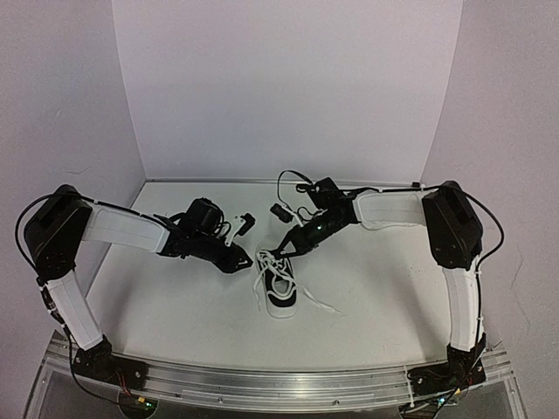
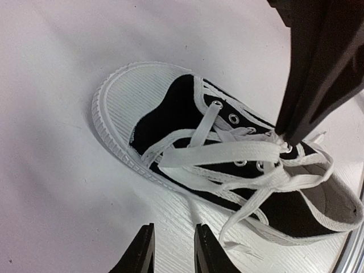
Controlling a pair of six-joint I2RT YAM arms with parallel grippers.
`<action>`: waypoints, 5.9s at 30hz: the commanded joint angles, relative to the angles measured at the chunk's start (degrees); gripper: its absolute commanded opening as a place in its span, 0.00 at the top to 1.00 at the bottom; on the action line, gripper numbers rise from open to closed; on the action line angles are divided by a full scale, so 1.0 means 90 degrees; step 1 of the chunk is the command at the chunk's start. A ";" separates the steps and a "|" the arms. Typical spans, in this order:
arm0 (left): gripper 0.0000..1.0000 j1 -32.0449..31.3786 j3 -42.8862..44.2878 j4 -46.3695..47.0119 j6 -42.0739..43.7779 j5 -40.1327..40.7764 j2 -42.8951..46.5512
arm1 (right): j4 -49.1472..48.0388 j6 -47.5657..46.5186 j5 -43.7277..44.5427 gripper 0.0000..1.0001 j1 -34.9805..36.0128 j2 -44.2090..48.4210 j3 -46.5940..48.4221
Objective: Tie the shoes
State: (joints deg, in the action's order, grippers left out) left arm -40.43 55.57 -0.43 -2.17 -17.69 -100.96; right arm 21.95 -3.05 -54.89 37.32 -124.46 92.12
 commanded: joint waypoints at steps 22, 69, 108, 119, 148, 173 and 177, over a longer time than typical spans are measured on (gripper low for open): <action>0.50 0.0019 0.0731 0.0586 0.0681 -0.0549 -0.0358 | -0.0008 -0.0110 -0.0167 1.00 0.0217 0.0368 0.0038; 0.67 -0.0925 0.0349 0.0012 0.5476 0.0128 0.0871 | -0.0115 0.0007 -0.0317 1.00 -0.0060 0.0287 -0.0108; 1.00 -0.1091 0.1653 -0.1375 0.5850 0.0519 -0.0382 | -0.0132 0.0041 -0.0403 1.00 -0.0056 0.0247 -0.0060; 1.00 -0.1075 0.1123 -0.0429 0.4472 0.0635 -0.0215 | -0.0140 0.0052 -0.0405 1.00 -0.0058 0.0236 -0.0025; 1.00 -0.0972 -0.0462 0.4541 0.0337 0.0708 -0.1137 | -0.0685 0.0492 -0.0562 0.99 -0.0057 0.0420 -0.0493; 1.00 -0.0724 -0.1034 0.8376 -0.1582 0.0105 -0.2365 | -0.0991 0.0731 -0.0575 0.79 -0.0055 0.0897 -0.1214; 1.00 -0.0708 -0.0882 0.8334 -0.1632 -0.0041 -0.2506 | -0.0984 0.0732 -0.0578 0.76 -0.0055 0.0975 -0.1277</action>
State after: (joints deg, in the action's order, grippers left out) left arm -47.34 44.88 70.65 -15.23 -16.64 -122.21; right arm 13.24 3.51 -59.08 36.41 -119.54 81.26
